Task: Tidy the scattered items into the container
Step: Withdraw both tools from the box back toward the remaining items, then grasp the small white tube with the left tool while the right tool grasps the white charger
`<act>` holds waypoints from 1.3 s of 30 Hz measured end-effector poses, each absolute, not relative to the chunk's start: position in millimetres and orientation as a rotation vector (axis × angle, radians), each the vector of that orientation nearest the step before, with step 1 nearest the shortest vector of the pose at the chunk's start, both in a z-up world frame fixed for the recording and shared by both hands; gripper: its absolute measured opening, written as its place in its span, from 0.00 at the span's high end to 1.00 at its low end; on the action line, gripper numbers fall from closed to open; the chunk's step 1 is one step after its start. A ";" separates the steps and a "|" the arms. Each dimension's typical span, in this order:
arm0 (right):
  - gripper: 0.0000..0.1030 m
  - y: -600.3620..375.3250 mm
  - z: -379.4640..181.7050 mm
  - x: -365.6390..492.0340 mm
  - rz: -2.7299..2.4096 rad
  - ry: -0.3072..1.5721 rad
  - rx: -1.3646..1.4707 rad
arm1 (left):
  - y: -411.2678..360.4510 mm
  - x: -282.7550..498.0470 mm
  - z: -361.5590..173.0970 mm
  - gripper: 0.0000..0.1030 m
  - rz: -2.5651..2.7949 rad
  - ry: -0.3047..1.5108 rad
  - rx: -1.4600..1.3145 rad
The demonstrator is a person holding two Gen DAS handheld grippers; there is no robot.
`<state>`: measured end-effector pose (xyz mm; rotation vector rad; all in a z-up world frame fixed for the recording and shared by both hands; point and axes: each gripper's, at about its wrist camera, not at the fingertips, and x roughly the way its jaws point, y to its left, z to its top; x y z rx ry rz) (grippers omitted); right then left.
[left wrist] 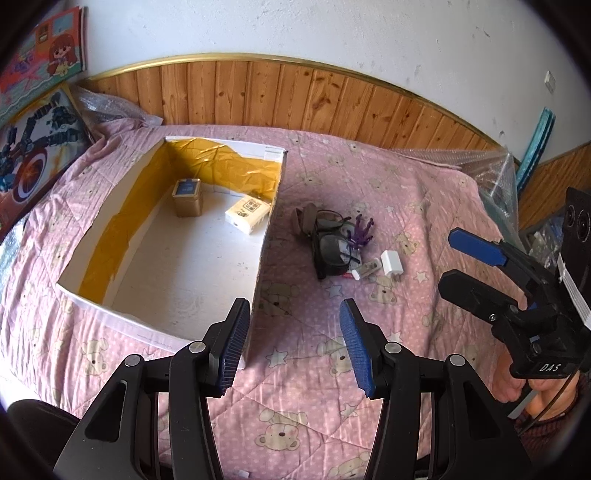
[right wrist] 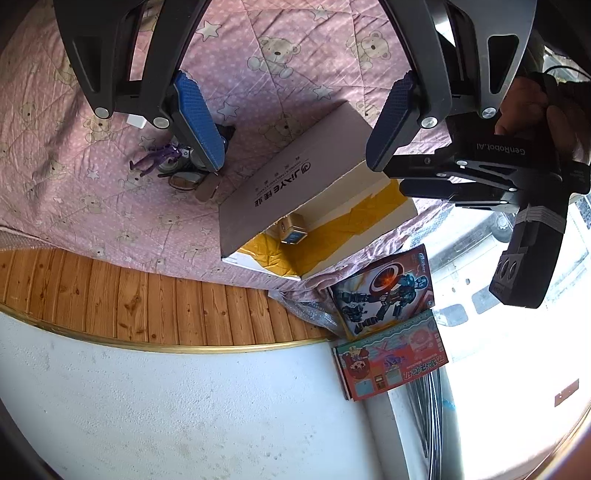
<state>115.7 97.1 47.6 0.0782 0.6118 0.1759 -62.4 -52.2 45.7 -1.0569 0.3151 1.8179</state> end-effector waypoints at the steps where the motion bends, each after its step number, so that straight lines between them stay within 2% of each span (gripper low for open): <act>1: 0.22 94.1 47.0 115.9 0.169 0.615 0.084 | -49.3 -62.1 43.6 0.48 1.814 0.317 -1.062; 12: 0.22 60.5 37.4 123.1 0.095 0.664 0.144 | -7.4 -53.2 26.8 0.48 1.752 0.354 -1.072; 33: 0.22 -22.9 -27.3 149.3 -0.144 0.846 0.356 | 84.7 -49.6 -18.8 0.48 1.629 0.387 -1.105; 36: 0.30 -32.9 -38.5 155.3 -0.158 0.871 0.391 | 100.7 -40.2 -26.0 0.48 1.580 0.411 -1.084; 38: 0.44 -36.9 -46.5 160.6 -0.162 0.892 0.403 | 111.2 -34.3 -31.6 0.48 1.554 0.430 -1.057; 39: 0.46 -38.2 -50.6 163.5 -0.167 0.903 0.404 | 116.8 -32.1 -34.6 0.48 1.543 0.442 -1.043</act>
